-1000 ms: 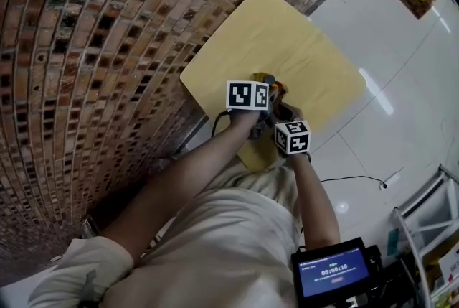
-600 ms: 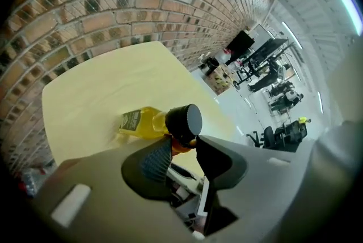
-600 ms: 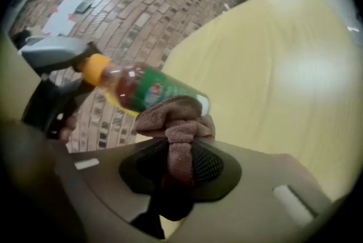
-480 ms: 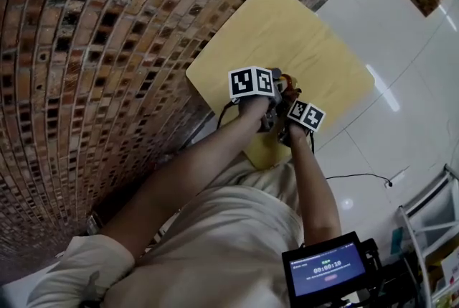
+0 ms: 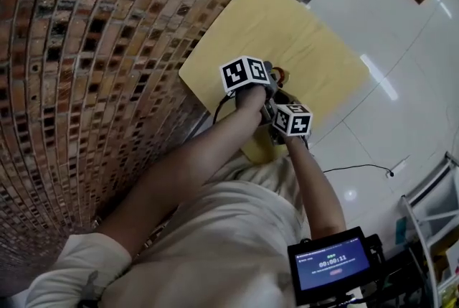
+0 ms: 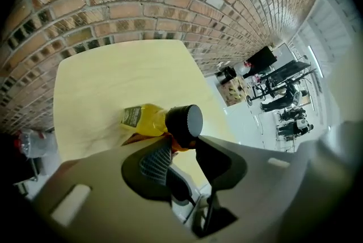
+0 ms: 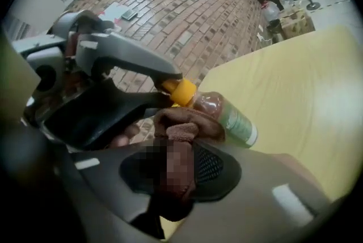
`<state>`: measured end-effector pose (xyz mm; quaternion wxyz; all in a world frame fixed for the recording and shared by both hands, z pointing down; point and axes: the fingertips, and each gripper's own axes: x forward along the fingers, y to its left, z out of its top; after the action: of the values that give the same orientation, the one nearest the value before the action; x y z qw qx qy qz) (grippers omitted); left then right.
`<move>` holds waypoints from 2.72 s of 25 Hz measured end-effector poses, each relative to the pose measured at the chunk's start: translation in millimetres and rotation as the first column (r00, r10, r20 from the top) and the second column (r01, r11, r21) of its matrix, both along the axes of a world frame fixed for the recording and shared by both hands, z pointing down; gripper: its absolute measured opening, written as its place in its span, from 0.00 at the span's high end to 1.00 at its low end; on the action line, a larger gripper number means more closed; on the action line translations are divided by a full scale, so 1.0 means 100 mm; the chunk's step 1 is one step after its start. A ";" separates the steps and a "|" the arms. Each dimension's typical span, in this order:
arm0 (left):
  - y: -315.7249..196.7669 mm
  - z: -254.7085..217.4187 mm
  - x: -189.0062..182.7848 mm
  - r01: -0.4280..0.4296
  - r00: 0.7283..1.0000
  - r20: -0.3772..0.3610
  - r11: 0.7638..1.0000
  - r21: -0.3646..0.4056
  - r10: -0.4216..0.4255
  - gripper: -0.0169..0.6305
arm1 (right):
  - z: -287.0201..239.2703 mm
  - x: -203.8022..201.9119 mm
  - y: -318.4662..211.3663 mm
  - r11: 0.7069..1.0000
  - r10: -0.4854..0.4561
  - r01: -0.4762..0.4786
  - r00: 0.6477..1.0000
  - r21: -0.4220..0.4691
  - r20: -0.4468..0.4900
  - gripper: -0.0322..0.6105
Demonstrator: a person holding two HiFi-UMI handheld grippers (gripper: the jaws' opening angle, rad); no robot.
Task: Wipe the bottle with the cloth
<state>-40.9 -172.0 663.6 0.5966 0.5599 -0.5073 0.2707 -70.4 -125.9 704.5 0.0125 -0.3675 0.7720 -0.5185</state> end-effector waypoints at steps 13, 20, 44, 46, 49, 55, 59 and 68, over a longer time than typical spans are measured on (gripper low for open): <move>-0.01 0.01 0.03 -0.017 1.000 -0.012 1.000 0.002 0.018 0.74 | 0.90 0.05 -0.01 0.790 0.343 -0.178 0.921 -0.586 0.183 0.79; -0.03 -0.01 0.10 -0.102 0.993 -0.062 0.993 0.051 0.105 0.72 | 0.53 0.28 0.32 0.853 0.264 -0.083 0.920 -0.515 0.290 0.79; -0.07 -0.27 0.34 -0.890 -0.447 0.477 -0.428 -0.155 0.757 0.58 | -0.15 0.97 0.99 0.921 0.288 -0.168 0.901 -0.352 0.325 0.79; -0.05 -0.14 0.30 -0.872 -0.486 0.443 -0.452 -0.189 0.754 0.58 | -0.19 0.93 1.00 0.923 0.290 -0.169 0.897 -0.347 0.334 0.79; -0.06 -0.06 0.30 -0.873 -0.486 0.415 -0.442 -0.204 0.769 0.58 | -0.24 0.88 1.00 0.925 0.289 -0.168 0.893 -0.341 0.344 0.79; -0.05 -0.08 0.26 -0.878 -0.479 0.401 -0.434 -0.202 0.781 0.60 | -0.24 0.84 1.00 0.924 0.295 -0.172 0.890 -0.343 0.347 0.79; 0.00 -0.03 0.24 -0.862 -0.507 0.387 -0.459 -0.216 0.770 0.57 | -0.23 0.84 1.00 0.923 0.295 -0.168 0.887 -0.346 0.355 0.79; -0.03 0.02 0.18 -0.833 -0.553 0.432 -0.482 -0.272 0.712 0.65 | -0.14 0.84 1.05 0.912 0.307 -0.173 0.888 -0.371 0.342 0.79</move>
<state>-22.8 -175.4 665.3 -0.1493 0.7017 0.0733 0.6928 14.1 -20.7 690.5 0.1701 -0.3465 0.6033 -0.6978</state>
